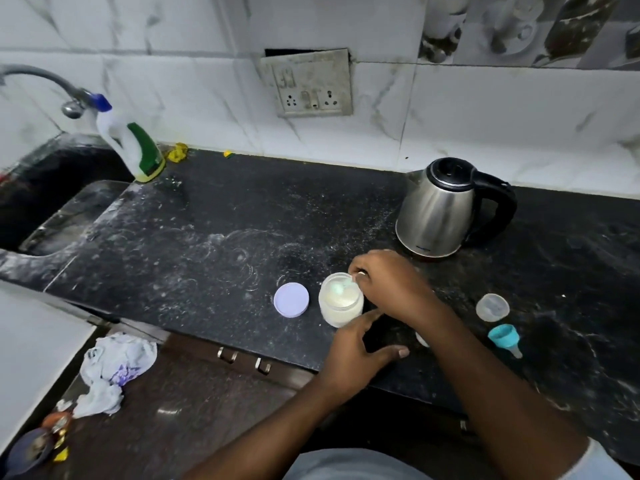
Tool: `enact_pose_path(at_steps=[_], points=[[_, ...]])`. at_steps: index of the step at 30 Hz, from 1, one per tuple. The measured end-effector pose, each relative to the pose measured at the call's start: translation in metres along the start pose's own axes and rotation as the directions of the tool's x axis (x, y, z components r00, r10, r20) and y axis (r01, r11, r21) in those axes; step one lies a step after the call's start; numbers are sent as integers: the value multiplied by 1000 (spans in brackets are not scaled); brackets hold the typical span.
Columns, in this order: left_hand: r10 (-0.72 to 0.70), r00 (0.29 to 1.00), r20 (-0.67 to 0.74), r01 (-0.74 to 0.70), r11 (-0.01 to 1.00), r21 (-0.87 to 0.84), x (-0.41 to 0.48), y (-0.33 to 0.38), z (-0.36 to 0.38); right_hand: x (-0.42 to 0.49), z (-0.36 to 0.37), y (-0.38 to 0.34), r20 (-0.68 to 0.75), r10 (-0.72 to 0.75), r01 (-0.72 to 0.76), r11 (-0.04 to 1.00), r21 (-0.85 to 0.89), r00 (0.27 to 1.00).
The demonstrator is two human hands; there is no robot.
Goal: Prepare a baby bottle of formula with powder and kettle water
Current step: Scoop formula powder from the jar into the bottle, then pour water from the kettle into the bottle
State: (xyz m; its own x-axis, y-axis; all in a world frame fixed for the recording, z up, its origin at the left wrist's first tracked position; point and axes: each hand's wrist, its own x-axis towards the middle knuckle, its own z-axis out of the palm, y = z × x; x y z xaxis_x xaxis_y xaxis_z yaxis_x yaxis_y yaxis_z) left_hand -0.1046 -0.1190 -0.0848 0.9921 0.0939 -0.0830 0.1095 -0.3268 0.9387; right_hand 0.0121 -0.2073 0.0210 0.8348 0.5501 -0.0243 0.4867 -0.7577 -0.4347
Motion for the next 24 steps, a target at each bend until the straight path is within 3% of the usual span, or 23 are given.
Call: enact_pose_path(at_steps=[6,11,17,20,24], points=[[-136,988,-72,131,988,-79,-24,-24,-21,15,22,-22,63,29,-17,982,-186,998],[-195,979,-64,187,976,-108,-28,-32,-23,17,29,-22,105,62,-44,985,-167,992],[-150,989,-17,147,982,-117,-18,-30,-8,-4,-12,16,-145,119,-113,992,52,982],[-86,996,10,87,990,-114,-6,-18,4,-16,-39,56,-317,230,-184,968,168,920],[-2,996,89,7,999,-49,15,-5,25,-25,-73,119,-470,481,-310,864,396,740]])
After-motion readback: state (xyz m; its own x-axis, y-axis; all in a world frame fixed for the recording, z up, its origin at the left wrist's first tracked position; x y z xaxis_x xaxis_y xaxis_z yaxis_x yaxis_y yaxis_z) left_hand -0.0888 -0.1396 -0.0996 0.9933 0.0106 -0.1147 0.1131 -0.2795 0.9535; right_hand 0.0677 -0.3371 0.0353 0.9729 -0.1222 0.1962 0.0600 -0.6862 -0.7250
